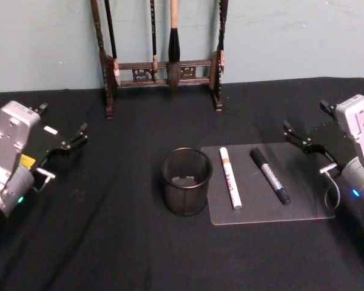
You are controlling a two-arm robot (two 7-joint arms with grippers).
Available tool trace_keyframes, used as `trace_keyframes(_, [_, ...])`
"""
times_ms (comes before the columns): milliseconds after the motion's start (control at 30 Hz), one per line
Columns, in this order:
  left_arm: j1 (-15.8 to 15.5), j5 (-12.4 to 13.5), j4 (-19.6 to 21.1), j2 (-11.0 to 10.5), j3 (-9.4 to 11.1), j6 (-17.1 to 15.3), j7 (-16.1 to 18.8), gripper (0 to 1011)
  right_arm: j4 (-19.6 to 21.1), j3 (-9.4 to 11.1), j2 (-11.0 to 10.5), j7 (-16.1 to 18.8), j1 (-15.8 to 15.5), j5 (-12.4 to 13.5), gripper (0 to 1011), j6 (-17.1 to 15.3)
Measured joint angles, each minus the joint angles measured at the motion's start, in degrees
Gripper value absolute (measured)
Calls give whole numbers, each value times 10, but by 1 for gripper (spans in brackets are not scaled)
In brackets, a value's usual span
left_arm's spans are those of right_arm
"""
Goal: Pick up the water-based marker from the table and place it into the pen holder.
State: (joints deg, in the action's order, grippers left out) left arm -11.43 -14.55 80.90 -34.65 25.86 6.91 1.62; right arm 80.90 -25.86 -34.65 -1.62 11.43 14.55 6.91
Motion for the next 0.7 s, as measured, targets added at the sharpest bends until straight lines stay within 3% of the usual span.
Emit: trace_keyframes(700, [0, 0, 0, 0, 0, 0, 0, 1001, 0, 0, 0, 0, 0, 0, 1002, 0])
